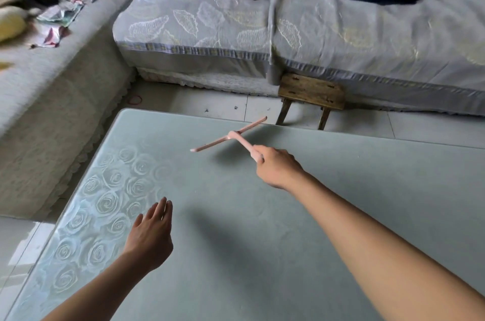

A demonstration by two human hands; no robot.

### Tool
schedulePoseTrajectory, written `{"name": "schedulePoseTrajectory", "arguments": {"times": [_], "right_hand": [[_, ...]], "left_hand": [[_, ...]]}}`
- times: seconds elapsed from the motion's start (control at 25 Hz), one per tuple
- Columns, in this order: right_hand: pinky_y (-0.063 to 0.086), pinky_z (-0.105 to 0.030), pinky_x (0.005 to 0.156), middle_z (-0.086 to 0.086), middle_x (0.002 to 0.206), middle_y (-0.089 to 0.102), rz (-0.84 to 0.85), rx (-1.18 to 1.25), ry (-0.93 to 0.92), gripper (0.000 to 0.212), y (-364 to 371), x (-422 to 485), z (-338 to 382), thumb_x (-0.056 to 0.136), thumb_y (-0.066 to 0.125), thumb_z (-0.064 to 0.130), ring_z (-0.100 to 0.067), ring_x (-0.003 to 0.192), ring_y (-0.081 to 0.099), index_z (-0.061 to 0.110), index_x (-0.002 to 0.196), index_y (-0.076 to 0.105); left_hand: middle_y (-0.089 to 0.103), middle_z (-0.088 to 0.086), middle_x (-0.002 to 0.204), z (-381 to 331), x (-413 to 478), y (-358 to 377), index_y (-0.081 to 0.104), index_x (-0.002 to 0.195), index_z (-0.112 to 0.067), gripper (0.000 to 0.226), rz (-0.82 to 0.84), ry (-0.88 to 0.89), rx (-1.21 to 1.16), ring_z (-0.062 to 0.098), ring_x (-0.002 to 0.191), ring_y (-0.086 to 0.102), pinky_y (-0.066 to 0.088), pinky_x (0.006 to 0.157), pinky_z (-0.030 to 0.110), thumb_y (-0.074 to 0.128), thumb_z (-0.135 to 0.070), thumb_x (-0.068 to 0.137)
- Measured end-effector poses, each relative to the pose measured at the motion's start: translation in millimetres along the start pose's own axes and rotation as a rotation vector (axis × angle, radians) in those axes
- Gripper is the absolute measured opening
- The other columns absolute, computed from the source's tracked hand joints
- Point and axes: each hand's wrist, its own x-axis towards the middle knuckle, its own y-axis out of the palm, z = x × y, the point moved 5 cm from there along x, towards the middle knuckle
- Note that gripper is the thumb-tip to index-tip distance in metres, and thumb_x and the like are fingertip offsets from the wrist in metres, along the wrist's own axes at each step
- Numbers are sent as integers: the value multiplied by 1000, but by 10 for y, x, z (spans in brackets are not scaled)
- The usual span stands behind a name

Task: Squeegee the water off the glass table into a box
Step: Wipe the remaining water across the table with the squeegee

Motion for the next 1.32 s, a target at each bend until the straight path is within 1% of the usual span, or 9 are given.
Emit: {"name": "schedulePoseTrajectory", "arguments": {"times": [0.28, 0.44, 0.52, 0.64, 0.8, 0.96, 1.12, 1.2, 1.32], "right_hand": [[37, -33, 62, -5, 85, 63, 39, -87, -15, 44, 428, -1035, -670, 94, 32, 32, -29, 82, 60, 44, 136, 26], [45, -24, 52, 14, 84, 65, -3, 40, -132, 61, -168, -477, -103, 90, 33, 26, -22, 73, 63, 75, 119, 12], [42, -21, 43, 17, 74, 56, -14, 42, -171, 64, -273, 62, 207, 89, 31, 23, -17, 58, 57, 74, 122, 10], [44, -28, 53, -1, 91, 58, 6, 43, -123, 64, -161, 576, 383, 89, 32, 20, -24, 66, 54, 60, 136, 14], [38, -32, 58, -4, 69, 48, -22, -34, -122, 69, 103, 136, -125, 95, 32, 21, -28, 61, 49, 65, 134, -4], [38, -35, 59, 5, 67, 49, 59, -64, -16, 60, -23, -676, -617, 95, 31, 35, -20, 66, 53, 71, 127, -4], [44, -21, 54, 21, 58, 53, 13, 25, -10, 52, -483, -422, -578, 94, 33, 34, -2, 55, 52, 73, 116, 7], [37, -17, 38, 21, 64, 51, -41, 34, 43, 56, -681, -59, -571, 95, 30, 29, -5, 49, 51, 75, 117, 7], [48, -26, 47, 4, 93, 62, -42, 29, 167, 60, -532, -34, -724, 95, 29, 26, -25, 64, 63, 65, 136, 8]], "left_hand": [[-6, 4, 161, -232, 424, -11, 2, 153, -12, 63, 9, 68, -70, 19, 148, 0, 13, 120, 36, 30, -18, 97], [-7, 3, 161, -303, 617, -131, 4, 153, -14, 61, 35, 95, -74, 19, 148, -1, 13, 119, 37, 27, -25, 99], [-7, 2, 161, -364, 718, -175, 4, 153, -15, 60, 29, 101, -72, 18, 148, 0, 14, 119, 37, 27, -26, 99], [-6, 1, 161, -433, 857, -191, 6, 153, -16, 60, 15, 112, -51, 17, 148, 1, 14, 119, 35, 28, -26, 99], [-13, 1, 160, -463, 942, -156, 0, 153, -16, 68, 121, 94, -15, 18, 148, -3, 21, 115, 35, 33, -21, 94], [-16, 5, 159, -515, 1016, -204, -3, 153, -12, 69, 293, 79, 38, 22, 148, -5, 17, 118, 40, 32, -17, 93], [-10, 14, 159, -616, 1084, -329, 7, 152, -5, 65, 373, 43, 119, 28, 147, 4, 15, 119, 44, 31, -19, 93], [-11, 16, 159, -677, 1093, -353, 8, 151, -2, 66, 415, 1, 147, 31, 147, 5, 17, 117, 46, 33, -17, 92], [-8, 19, 158, -725, 1115, -377, 13, 150, -1, 64, 458, 5, 266, 32, 145, 11, 25, 114, 44, 33, -14, 91]]}}
